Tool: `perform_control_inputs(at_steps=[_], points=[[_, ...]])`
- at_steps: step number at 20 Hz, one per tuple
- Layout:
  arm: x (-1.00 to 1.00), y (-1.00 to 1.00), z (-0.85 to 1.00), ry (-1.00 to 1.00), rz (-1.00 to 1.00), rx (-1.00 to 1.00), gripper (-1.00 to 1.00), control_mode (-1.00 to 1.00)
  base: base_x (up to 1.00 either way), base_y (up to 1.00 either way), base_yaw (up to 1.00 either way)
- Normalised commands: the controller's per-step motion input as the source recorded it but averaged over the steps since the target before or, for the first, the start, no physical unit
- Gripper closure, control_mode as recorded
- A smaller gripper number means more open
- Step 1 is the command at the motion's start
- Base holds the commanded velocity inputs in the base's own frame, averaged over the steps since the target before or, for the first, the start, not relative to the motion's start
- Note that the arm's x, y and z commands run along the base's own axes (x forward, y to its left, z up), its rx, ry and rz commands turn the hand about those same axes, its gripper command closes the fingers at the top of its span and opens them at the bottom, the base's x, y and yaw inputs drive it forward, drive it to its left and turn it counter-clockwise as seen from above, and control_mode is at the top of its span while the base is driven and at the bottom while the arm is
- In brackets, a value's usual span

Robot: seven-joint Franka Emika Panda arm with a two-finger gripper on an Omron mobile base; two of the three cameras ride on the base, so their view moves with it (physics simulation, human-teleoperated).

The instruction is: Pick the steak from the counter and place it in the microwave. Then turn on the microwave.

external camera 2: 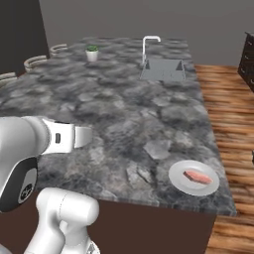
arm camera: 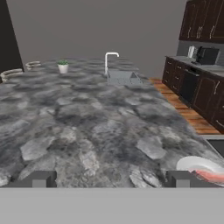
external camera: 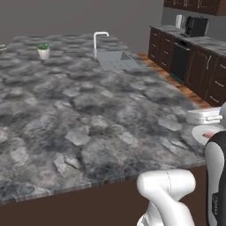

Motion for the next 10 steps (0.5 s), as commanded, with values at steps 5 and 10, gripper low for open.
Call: perform_control_inputs(at_steps=[5,10], points=[[0.00,0.00,0.00,0.00,0.00,0.00,-1.00,1.00,0.15,-0.79,0.00],[0.00,0.00,0.00,0.00,0.00,0.00,-1.00,1.00,0.10,-0.75,0.00]])
